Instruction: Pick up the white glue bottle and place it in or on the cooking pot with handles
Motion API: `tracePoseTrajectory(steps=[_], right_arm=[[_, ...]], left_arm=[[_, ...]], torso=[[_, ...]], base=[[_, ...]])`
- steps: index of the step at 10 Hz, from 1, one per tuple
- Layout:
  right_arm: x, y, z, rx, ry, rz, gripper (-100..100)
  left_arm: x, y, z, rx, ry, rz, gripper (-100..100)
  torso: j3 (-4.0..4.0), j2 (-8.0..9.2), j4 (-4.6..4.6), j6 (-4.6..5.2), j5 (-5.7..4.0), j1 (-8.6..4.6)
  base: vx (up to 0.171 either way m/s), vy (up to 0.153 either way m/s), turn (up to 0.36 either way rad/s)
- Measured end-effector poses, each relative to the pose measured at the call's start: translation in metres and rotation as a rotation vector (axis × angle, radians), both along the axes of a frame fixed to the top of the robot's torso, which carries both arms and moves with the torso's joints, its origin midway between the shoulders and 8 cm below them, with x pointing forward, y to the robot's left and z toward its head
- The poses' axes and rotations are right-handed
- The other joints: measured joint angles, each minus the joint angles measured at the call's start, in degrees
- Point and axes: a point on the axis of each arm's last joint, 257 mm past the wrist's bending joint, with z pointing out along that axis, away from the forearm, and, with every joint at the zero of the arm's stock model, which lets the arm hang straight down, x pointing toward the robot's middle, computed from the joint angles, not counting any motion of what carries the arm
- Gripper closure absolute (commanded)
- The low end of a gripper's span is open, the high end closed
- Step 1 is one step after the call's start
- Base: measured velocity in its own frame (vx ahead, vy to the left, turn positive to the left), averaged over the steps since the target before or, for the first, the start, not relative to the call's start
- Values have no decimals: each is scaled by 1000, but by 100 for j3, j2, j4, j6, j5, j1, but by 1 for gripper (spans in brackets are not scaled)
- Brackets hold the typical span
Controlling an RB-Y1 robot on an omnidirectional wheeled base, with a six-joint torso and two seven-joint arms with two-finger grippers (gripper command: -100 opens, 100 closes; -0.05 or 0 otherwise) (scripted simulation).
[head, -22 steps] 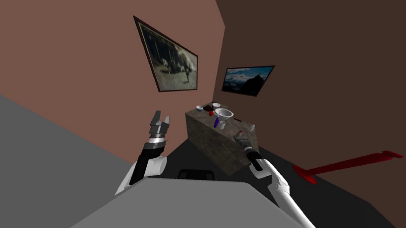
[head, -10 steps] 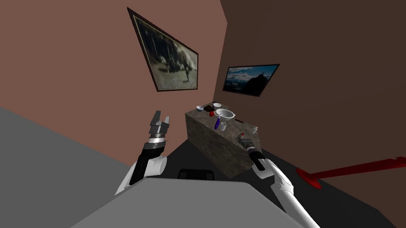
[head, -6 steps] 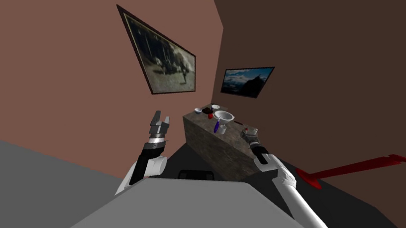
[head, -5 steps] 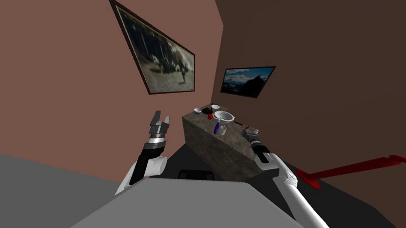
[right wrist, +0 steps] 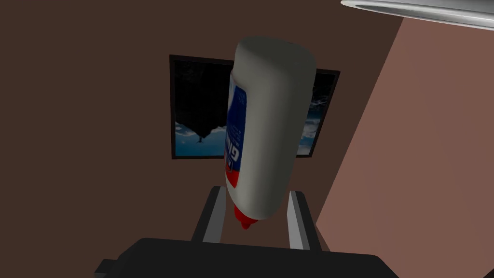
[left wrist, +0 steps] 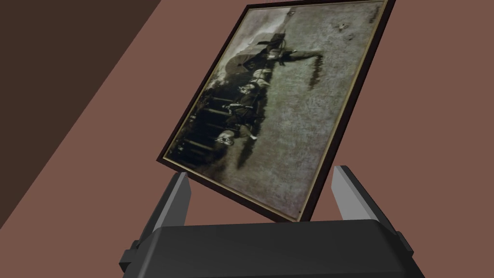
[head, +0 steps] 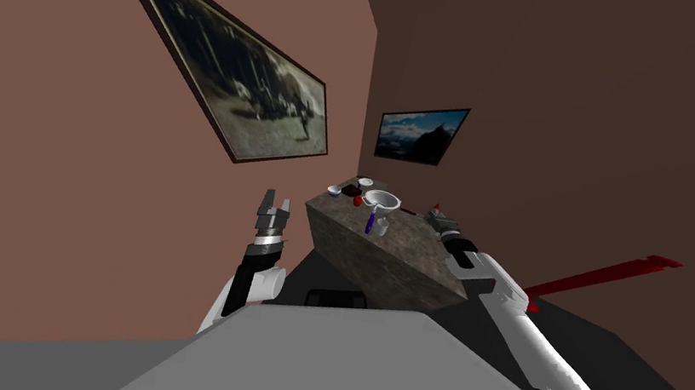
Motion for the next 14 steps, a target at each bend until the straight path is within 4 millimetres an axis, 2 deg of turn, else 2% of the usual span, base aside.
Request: tracePoseTrajectory(steps=[3, 7, 10, 14], right_arm=[[-4, -5, 31, -23, -24, -11, 100], [-2, -8, 56, -51, -20, -15, 100], [2, -12, 57, -54, 7, -17, 100], [8, -21, 50, -41, 61, -26, 100]], left_arm=[[0, 0, 0, 0, 0, 0, 0], [0, 0, 0, 0, 0, 0, 0], [0, 0, 0, 0, 0, 0, 0], [0, 0, 0, 0, 0, 0, 0]], torso=[[8, 13, 4, -6, 7, 12], [4, 7, 1, -6, 11, 31], [7, 14, 2, -13, 10, 25], [11, 21, 4, -13, 6, 1]], base=[[76, 54, 15], [79, 69, 30], [51, 56, 127], [35, 2, 200]])
